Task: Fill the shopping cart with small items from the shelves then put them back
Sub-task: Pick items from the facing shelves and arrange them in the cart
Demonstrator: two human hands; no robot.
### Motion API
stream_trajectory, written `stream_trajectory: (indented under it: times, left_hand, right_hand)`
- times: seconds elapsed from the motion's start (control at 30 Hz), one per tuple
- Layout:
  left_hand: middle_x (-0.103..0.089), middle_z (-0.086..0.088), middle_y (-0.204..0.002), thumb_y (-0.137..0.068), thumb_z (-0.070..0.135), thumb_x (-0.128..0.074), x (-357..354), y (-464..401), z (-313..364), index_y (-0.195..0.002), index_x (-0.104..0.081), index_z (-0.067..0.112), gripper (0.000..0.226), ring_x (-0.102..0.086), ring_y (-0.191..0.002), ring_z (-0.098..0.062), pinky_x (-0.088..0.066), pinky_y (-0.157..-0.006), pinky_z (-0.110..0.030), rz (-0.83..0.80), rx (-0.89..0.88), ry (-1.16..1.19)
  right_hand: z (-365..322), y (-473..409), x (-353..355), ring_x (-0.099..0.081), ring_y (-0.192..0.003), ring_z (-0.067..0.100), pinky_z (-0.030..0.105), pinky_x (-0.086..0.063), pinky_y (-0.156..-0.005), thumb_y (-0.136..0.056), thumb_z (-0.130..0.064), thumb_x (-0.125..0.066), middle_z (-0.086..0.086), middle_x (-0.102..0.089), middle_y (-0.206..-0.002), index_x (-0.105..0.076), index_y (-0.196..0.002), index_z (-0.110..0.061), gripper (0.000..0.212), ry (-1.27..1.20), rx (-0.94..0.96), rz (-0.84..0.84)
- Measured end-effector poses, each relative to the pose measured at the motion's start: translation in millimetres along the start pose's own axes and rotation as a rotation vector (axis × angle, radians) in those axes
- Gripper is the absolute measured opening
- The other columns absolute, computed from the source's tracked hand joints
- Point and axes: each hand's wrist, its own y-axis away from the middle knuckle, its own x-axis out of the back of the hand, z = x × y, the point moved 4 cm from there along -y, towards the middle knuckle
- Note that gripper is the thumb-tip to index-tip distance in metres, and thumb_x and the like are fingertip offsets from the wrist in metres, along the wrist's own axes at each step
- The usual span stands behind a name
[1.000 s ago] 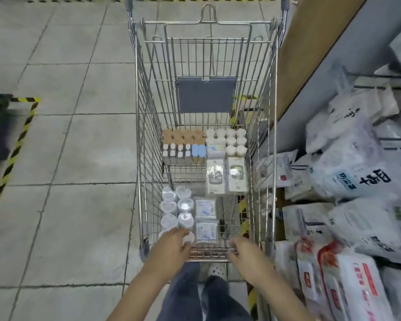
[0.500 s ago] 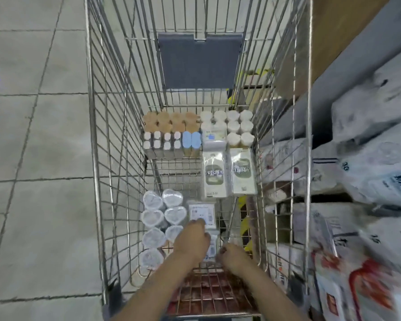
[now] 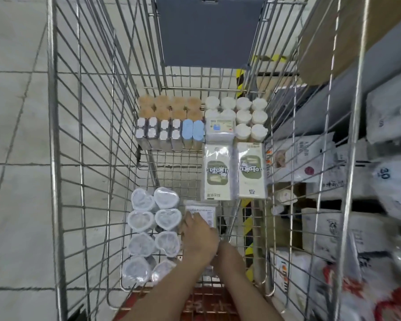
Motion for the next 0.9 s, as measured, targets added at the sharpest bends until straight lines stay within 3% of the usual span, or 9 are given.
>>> stream_trajectory:
  times: [0.07,0.17,0.27,0.33,0.53,0.67,0.73,0.8,0.9]
  left_hand:
    - [-0.013,-0.013,-0.156,-0.091,0.022,-0.049,-0.6,1.4,-0.8,-0.145,-0.025,0.007,0.061,-0.013,-0.143,-0.031,-0.017,-0.113,-0.042,0.023,-0.008,-0.005]
    - [-0.023,-0.013,-0.15,-0.09,0.019,-0.05,-1.7,2.1,-0.8,-0.14,-0.033,0.007,0.053,-0.022,-0.136,-0.031,-0.025,-0.109,-0.039,0.028,-0.026,-0.006]
    - [-0.025,-0.016,-0.144,-0.092,0.016,-0.05,-1.6,-0.9,1.7,-0.133,-0.039,0.005,0.044,-0.035,-0.127,-0.033,-0.033,-0.101,-0.035,0.012,-0.043,0.045]
    - [-0.03,-0.015,-0.137,-0.092,0.016,-0.053,1.1,-4.4,2.7,-0.126,-0.042,0.004,0.038,-0.046,-0.116,-0.032,-0.038,-0.091,-0.033,0.038,-0.027,0.106]
    - [-0.028,-0.018,-0.139,-0.086,0.015,-0.065,-7.3,-8.6,2.1,-0.141,-0.024,0.006,0.07,-0.04,-0.123,-0.035,-0.038,-0.097,-0.039,0.097,0.076,0.185]
    - [-0.033,-0.023,-0.139,-0.082,0.009,-0.07,-12.9,-13.6,-2.5,-0.146,-0.015,0.005,0.084,-0.04,-0.125,-0.038,-0.038,-0.099,-0.041,0.093,0.153,0.24]
    - [-0.044,-0.021,-0.132,-0.08,0.007,-0.071,-14.1,-17.8,-5.4,-0.14,-0.028,0.005,0.074,-0.047,-0.12,-0.036,-0.041,-0.096,-0.04,0.084,0.168,0.308]
    - [-0.059,-0.015,-0.12,-0.079,0.01,-0.071,-13.6,-16.8,-5.3,-0.124,-0.05,0.003,0.05,-0.059,-0.107,-0.03,-0.05,-0.085,-0.035,0.053,0.154,0.346]
    - [-0.066,-0.005,-0.091,-0.081,0.01,-0.071,-9.2,-2.4,-1.1,-0.1,-0.065,0.005,0.021,-0.062,-0.084,-0.022,-0.044,-0.069,-0.026,-0.018,0.096,0.471]
  right_hand:
    - [4.2,-1.8,5.2,-0.058,-0.074,0.023,0.023,-0.029,-0.047,-0.083,-0.021,-0.061,-0.001,-0.054,-0.069,-0.051,-0.073,-0.016,0.015,-0.03,-0.005,0.026]
    - [14.8,4.1,20.9,-0.05,-0.065,0.016,0.023,-0.032,-0.048,-0.083,-0.019,-0.065,-0.003,-0.047,-0.067,-0.046,-0.07,-0.017,0.023,-0.083,-0.065,0.03]
    - [33.7,10.1,39.8,-0.054,-0.076,0.018,0.024,-0.036,-0.054,-0.088,-0.016,-0.06,-0.001,-0.055,-0.082,-0.055,-0.094,-0.014,0.008,-0.078,-0.115,0.096]
    - [47.0,12.2,47.7,-0.059,-0.084,0.022,0.025,-0.04,-0.061,-0.089,-0.015,-0.056,0.005,-0.063,-0.097,-0.054,-0.114,-0.008,0.025,-0.049,-0.153,0.15]
    - [53.6,17.5,55.3,-0.063,-0.094,0.027,0.031,-0.05,-0.073,-0.091,-0.018,-0.051,0.009,-0.066,-0.104,-0.051,-0.119,-0.009,0.03,-0.06,-0.149,0.187]
    - [49.2,21.3,54.6,-0.062,-0.096,0.023,0.028,-0.041,-0.064,-0.094,-0.016,-0.048,0.007,-0.065,-0.112,-0.045,-0.13,-0.007,0.036,-0.044,-0.146,0.179]
    - [49.3,24.7,57.3,-0.062,-0.1,0.023,0.027,-0.04,-0.065,-0.095,-0.016,-0.046,0.007,-0.064,-0.116,-0.044,-0.132,-0.008,0.038,-0.039,-0.16,0.19]
    - [50.1,29.2,59.9,-0.061,-0.103,0.025,0.026,-0.039,-0.067,-0.095,-0.016,-0.046,0.008,-0.063,-0.117,-0.046,-0.13,-0.008,0.036,-0.034,-0.173,0.19]
    - [47.6,40.8,65.2,-0.061,-0.097,0.025,0.027,-0.037,-0.062,-0.094,-0.011,-0.045,0.009,-0.063,-0.112,-0.049,-0.125,-0.006,0.032,-0.049,-0.163,0.219]
